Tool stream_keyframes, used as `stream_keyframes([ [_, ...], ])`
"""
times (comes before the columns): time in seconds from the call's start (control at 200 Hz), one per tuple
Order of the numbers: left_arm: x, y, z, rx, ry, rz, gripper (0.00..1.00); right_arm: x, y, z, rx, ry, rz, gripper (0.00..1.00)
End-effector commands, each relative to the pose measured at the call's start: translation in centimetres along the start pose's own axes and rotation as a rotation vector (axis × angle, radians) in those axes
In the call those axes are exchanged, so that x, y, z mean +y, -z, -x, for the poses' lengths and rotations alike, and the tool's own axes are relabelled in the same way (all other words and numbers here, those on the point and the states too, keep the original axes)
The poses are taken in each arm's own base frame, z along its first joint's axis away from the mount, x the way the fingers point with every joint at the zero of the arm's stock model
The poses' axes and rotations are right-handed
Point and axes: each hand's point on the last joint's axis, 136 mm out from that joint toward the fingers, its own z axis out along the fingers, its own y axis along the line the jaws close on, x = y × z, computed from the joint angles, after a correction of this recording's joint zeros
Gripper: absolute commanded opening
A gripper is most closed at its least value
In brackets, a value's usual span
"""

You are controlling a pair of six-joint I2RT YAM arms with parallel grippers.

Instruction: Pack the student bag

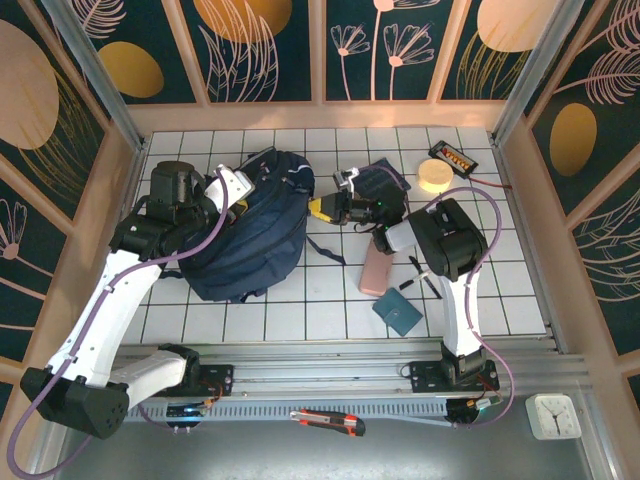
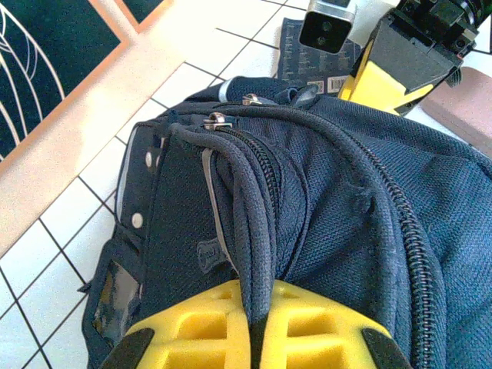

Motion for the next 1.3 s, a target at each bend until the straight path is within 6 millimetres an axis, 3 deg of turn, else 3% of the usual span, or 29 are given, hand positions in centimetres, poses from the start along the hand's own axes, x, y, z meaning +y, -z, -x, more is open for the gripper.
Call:
stream_keyframes([
  [0.0,1.8,2.8,5.8,-0.202,-0.051,0.069,0.0,0.8,-0.5,-0.6,0.027,0.046,0.022,0.38],
  [0.095,1.8,2.8,5.8,-0.2,-0.05,0.071,0.0,0.6,-0.6,-0.6,0.031,0.041,0.015,0.32],
  [0.33,2.1,2.6,5.4,-0.185,-0.046,0.089,0.0,0.9,-0.1,-1.1,0.037,0.033,0.009,0.0],
  [0.555,2.5,1.9,3.9,-0.135,-0.052,0.121,0.0,1.4,1.4,-2.3,0.061,0.049,-0.065,0.0],
  [0.716,3.5,1.6,2.9,-0.116,-0.001,0.186,0.0,-1.5,1.2,-3.6,0.197,0.133,-0.34,0.0],
  [0.866,2.8,0.6,2.7,-0.135,0.058,0.163,0.0,-2.4,0.9,-5.4,0.369,0.221,-0.489,0.0],
  [1.046,1.2,-2.4,1.0,-0.028,0.03,0.163,0.0,-0.9,1.4,-5.9,0.432,0.281,-0.57,0.0],
  [1.166,2.3,-3.0,1.0,-0.018,0.049,0.23,0.0,0.0,2.7,-6.5,0.491,0.307,-0.634,0.0],
  [1.296,2.7,-4.1,1.9,-0.014,0.065,0.27,0.0,1.4,3.1,-8.5,0.566,0.307,-0.653,0.0],
])
